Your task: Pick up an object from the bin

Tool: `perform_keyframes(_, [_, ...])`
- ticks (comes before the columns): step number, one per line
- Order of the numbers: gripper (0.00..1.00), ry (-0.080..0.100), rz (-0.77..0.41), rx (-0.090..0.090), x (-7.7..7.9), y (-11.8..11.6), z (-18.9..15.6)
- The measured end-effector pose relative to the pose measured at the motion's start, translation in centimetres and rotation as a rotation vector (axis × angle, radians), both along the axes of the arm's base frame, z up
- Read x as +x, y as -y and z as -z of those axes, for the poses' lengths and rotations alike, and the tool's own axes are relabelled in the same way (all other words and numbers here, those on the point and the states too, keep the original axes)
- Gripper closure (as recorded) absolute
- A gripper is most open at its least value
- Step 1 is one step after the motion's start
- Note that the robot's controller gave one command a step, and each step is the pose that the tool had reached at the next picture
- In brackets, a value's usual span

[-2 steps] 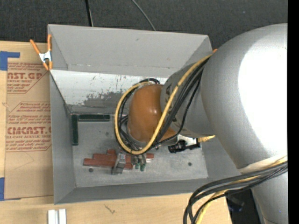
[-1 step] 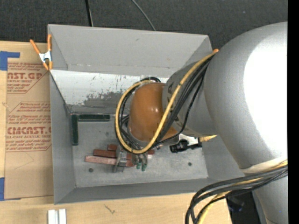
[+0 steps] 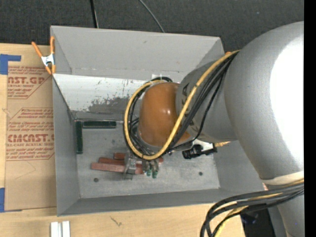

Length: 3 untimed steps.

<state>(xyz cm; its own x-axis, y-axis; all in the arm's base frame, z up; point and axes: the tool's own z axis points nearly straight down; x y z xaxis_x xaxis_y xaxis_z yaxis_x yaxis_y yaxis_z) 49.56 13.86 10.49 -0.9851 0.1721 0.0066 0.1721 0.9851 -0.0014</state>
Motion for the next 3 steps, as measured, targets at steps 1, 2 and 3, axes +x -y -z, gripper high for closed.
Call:
perform_keyframes(1, [1.0, 0.007, 0.001, 0.002, 0.2, 0.0, -1.6])
perform_keyframes(2, [1.0, 0.007, 0.0, 0.001, 0.2, 0.0, -2.4])
perform_keyframes(3, [1.0, 0.004, 0.0, 0.001, 0.1, 0.0, -3.6])
